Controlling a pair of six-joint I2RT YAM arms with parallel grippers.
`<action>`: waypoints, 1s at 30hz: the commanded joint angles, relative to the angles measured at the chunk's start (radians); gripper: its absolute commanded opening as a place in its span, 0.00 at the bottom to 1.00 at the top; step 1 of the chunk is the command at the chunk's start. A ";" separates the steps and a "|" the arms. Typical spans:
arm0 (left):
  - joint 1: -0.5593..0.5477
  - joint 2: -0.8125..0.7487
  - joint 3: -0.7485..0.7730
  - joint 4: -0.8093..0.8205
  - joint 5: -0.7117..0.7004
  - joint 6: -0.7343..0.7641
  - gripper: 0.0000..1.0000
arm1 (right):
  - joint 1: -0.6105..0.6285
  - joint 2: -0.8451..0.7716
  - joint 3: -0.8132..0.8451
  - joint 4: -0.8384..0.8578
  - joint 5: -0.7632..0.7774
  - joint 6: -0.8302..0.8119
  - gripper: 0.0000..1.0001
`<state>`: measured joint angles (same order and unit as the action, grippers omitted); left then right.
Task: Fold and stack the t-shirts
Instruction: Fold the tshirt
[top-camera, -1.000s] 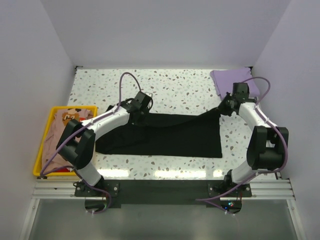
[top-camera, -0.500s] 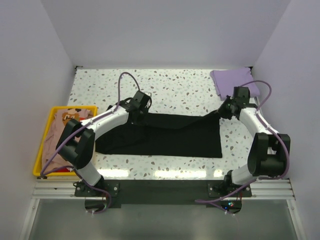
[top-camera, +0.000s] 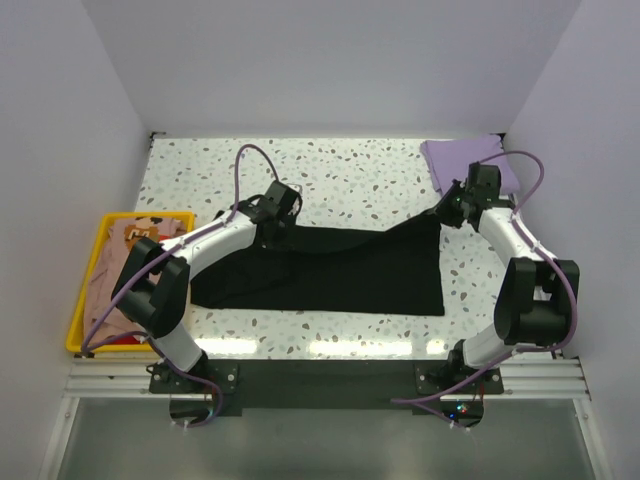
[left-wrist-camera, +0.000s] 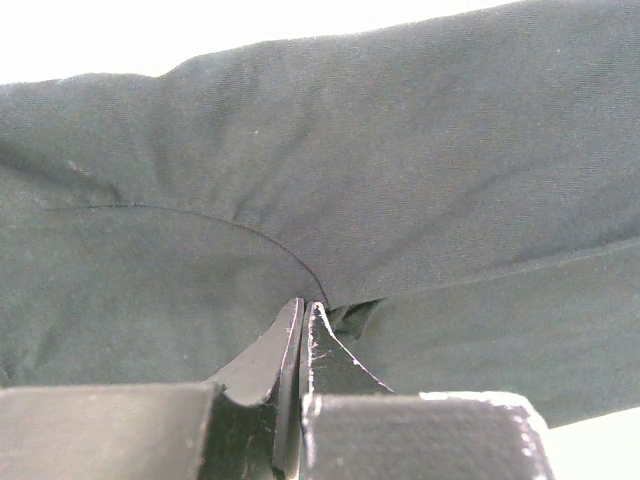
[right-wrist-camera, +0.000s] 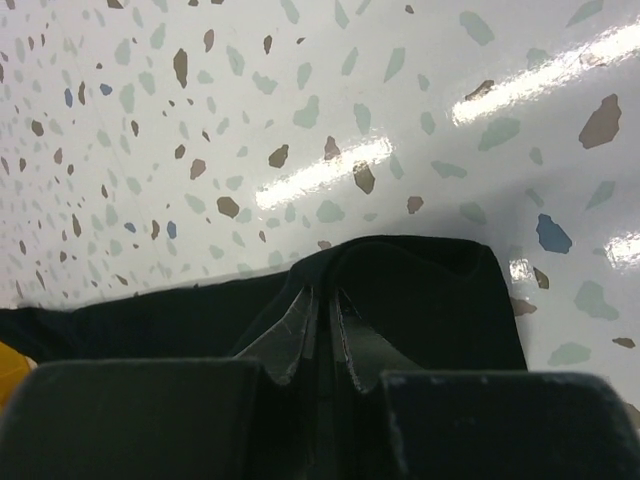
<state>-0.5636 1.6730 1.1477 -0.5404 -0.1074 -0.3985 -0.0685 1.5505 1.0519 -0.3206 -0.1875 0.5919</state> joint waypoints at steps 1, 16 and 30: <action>0.007 -0.002 -0.006 0.017 0.014 0.018 0.00 | -0.005 -0.058 -0.024 0.034 -0.036 0.008 0.02; 0.005 0.005 -0.026 -0.012 0.061 0.062 0.00 | -0.007 -0.210 -0.256 -0.130 0.028 -0.017 0.02; 0.007 0.024 -0.043 -0.039 0.035 0.096 0.00 | -0.082 -0.196 -0.311 -0.146 0.028 -0.038 0.02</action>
<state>-0.5632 1.6897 1.1141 -0.5568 -0.0566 -0.3286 -0.1146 1.3666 0.7380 -0.4549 -0.1566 0.5766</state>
